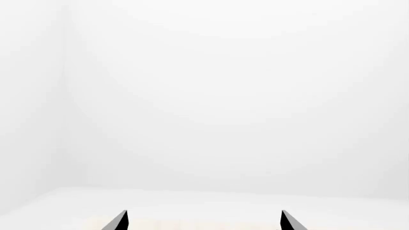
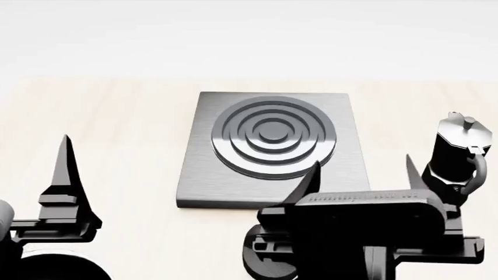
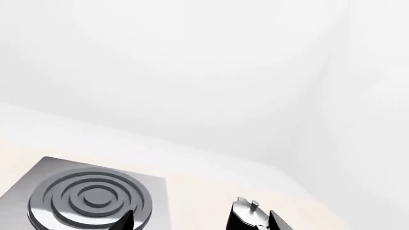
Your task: Turn on the stove.
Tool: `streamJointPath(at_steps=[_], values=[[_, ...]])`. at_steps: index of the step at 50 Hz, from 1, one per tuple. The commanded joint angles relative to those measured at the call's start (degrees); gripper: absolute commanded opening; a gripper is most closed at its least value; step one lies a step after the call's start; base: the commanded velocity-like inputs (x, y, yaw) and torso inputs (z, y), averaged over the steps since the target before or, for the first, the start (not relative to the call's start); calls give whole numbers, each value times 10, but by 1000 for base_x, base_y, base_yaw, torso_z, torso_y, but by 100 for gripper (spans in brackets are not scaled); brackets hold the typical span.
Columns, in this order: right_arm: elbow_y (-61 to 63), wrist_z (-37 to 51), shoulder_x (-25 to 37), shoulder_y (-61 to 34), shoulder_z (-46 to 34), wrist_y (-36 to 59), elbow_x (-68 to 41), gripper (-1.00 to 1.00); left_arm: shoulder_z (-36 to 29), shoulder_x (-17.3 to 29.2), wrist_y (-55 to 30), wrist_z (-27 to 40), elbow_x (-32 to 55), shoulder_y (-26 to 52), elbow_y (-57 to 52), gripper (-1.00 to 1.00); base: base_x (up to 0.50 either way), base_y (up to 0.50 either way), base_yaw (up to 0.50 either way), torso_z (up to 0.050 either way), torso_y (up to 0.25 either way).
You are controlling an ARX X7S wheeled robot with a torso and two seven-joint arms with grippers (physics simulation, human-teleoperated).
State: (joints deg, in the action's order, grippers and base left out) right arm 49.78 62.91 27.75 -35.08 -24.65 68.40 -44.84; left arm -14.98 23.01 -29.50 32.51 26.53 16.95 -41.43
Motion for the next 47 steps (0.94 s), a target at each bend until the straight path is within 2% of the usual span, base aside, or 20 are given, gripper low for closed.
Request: streamJointPath(at_steps=[1,13,47], values=[[11,9,4,-11,-14,5,9,100,0,1,0,2,3,0,-1,100,0,0,0,0,0],[19,-1,26,-17,-52,-36,55,100,-1,3,-1,3,6,1,-3,100,0,0,0,0,0],[27,-5,45,-31,-95,-49,82,100,0,10,-11,15,18,3,-30,100,0,0,0,0,0]])
